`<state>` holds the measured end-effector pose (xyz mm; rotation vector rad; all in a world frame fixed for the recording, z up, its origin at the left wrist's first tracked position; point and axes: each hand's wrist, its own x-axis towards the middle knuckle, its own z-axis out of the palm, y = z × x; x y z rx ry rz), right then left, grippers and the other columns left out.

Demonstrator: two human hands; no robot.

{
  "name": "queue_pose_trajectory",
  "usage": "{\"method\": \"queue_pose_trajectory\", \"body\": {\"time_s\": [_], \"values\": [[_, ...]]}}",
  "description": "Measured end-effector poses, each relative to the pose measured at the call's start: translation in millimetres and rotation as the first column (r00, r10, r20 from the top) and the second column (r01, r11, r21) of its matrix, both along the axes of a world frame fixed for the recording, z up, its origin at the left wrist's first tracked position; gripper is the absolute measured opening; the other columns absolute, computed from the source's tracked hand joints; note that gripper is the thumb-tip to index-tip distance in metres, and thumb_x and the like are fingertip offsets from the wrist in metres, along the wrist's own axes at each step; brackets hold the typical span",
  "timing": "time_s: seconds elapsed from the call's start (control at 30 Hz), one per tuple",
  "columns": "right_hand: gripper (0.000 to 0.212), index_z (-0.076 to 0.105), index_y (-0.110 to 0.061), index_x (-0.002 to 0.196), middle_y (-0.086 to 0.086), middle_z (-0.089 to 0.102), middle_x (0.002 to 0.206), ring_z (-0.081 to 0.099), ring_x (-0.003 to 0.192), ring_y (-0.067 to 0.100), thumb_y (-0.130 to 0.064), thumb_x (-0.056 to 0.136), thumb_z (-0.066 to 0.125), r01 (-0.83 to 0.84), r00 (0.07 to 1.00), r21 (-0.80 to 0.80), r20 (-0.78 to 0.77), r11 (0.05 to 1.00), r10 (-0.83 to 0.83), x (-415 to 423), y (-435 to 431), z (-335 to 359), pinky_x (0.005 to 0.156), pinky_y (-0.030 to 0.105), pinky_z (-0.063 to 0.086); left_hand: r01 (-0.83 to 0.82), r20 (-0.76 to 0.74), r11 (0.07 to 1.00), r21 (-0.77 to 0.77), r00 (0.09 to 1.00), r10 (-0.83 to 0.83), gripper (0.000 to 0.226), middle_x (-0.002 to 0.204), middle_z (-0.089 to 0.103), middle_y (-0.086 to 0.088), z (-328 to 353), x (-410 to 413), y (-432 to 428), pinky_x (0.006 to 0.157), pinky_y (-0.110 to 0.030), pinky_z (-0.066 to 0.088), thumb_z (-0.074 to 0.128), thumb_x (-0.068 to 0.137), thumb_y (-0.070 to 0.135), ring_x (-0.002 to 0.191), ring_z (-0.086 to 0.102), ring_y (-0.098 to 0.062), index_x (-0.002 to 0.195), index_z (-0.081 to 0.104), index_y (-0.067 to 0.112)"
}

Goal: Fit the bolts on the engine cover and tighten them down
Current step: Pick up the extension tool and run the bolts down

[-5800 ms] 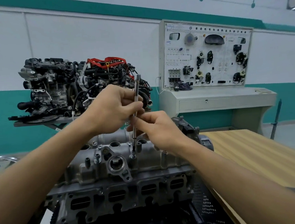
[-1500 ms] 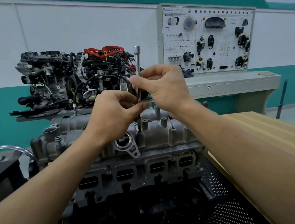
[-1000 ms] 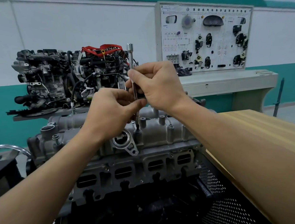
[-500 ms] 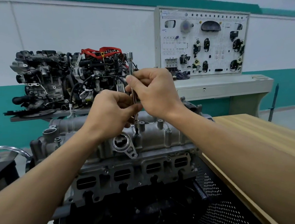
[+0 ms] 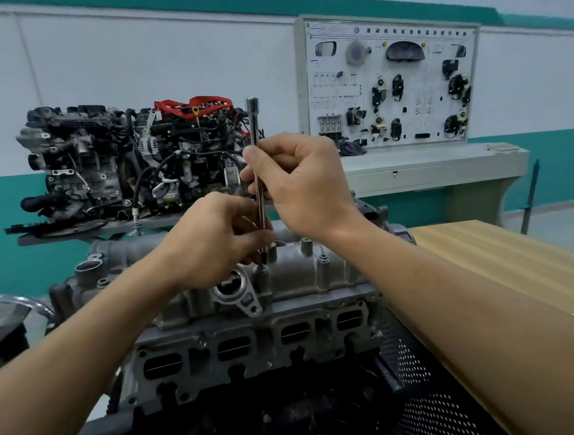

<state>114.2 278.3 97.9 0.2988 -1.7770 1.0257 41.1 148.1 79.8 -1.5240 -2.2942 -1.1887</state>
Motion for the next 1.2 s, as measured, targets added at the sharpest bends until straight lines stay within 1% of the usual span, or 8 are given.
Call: {"method": "queue_pose_trajectory", "body": {"time_s": [0.13,0.3,0.5,0.7,0.77,0.9,1.03,1.2], "values": [[0.014,0.071,-0.011,0.082,0.007,0.073,0.07,0.068,0.057,0.017,-0.01,0.095,0.065,-0.055,0.998,0.002,-0.012,0.998,0.055,4,-9,6,0.06,0.034,0.059,0.006,-0.022,0.995,0.099,1.0,-0.003,0.01,0.077,0.078,-0.001,-2,3,-5,0.074,-0.041,0.062,0.075,0.088,0.018,0.071,0.075,-0.015,0.092,0.076,0.008],[0.021,0.067,-0.011,0.079,0.008,0.072,0.07,0.069,0.057,0.017,-0.007,0.098,0.06,-0.211,0.977,-0.097,0.017,0.973,0.214,-12,-31,33,0.05,0.02,0.051,-0.068,0.109,0.96,0.271,0.993,0.039,0.005,0.076,0.077,-0.003,13,-7,-39,0.062,-0.028,0.062,0.073,0.085,0.016,0.066,0.075,-0.019,0.088,0.075,0.013],[0.023,0.068,-0.009,0.081,0.007,0.073,0.074,0.071,0.062,0.02,-0.011,0.1,0.057,-0.268,0.948,-0.075,0.156,0.961,0.277,-39,-56,22,0.05,0.019,0.05,-0.117,0.175,0.981,0.156,0.981,0.089,0.008,0.077,0.078,-0.003,4,-22,-78,0.066,-0.03,0.063,0.073,0.086,0.016,0.069,0.075,-0.02,0.094,0.074,0.015],[0.02,0.068,-0.009,0.084,0.001,0.072,0.071,0.069,0.058,0.019,-0.012,0.1,0.056,-0.28,0.949,-0.016,0.144,0.96,0.279,-46,-68,20,0.051,0.019,0.05,-0.097,0.215,0.951,0.295,0.976,0.032,0.009,0.077,0.077,-0.01,-11,-28,-82,0.067,-0.036,0.063,0.071,0.088,0.012,0.07,0.074,-0.028,0.095,0.074,0.006],[0.018,0.069,-0.007,0.086,0.003,0.072,0.07,0.068,0.056,0.017,-0.012,0.099,0.057,-0.281,0.949,-0.004,0.148,0.96,0.278,-45,-70,20,0.05,0.019,0.048,-0.084,0.229,0.942,0.326,0.973,0.008,0.01,0.078,0.077,-0.013,-14,-26,-78,0.066,-0.033,0.063,0.07,0.089,0.01,0.066,0.072,-0.024,0.097,0.073,0.004],[0.019,0.069,0.0,0.089,0.012,0.073,0.075,0.067,0.056,0.017,-0.01,0.099,0.057,-0.27,0.949,-0.005,0.166,0.963,0.267,-44,-68,20,0.05,0.017,0.047,-0.071,0.24,0.95,0.306,0.971,-0.004,0.014,0.079,0.077,-0.012,-15,-27,-74,0.065,-0.031,0.063,0.07,0.091,0.009,0.062,0.071,-0.016,0.102,0.072,0.001],[0.015,0.068,-0.008,0.089,0.009,0.073,0.074,0.067,0.056,0.015,-0.011,0.099,0.058,-0.268,0.946,-0.029,0.181,0.963,0.269,-42,-67,20,0.05,0.016,0.047,-0.062,0.259,0.953,0.295,0.966,-0.017,0.014,0.081,0.078,-0.012,-15,-30,-73,0.068,-0.036,0.062,0.07,0.091,0.011,0.065,0.071,-0.018,0.103,0.073,0.003],[0.017,0.066,-0.008,0.085,0.007,0.072,0.072,0.065,0.055,0.015,-0.007,0.099,0.057,-0.274,0.94,-0.058,0.196,0.96,0.28,-38,-63,18,0.048,0.017,0.047,-0.053,0.214,0.968,0.244,0.977,-0.001,0.015,0.082,0.079,-0.001,-16,-31,-71,0.068,-0.035,0.063,0.072,0.09,0.015,0.074,0.076,-0.018,0.104,0.074,0.011]]}}
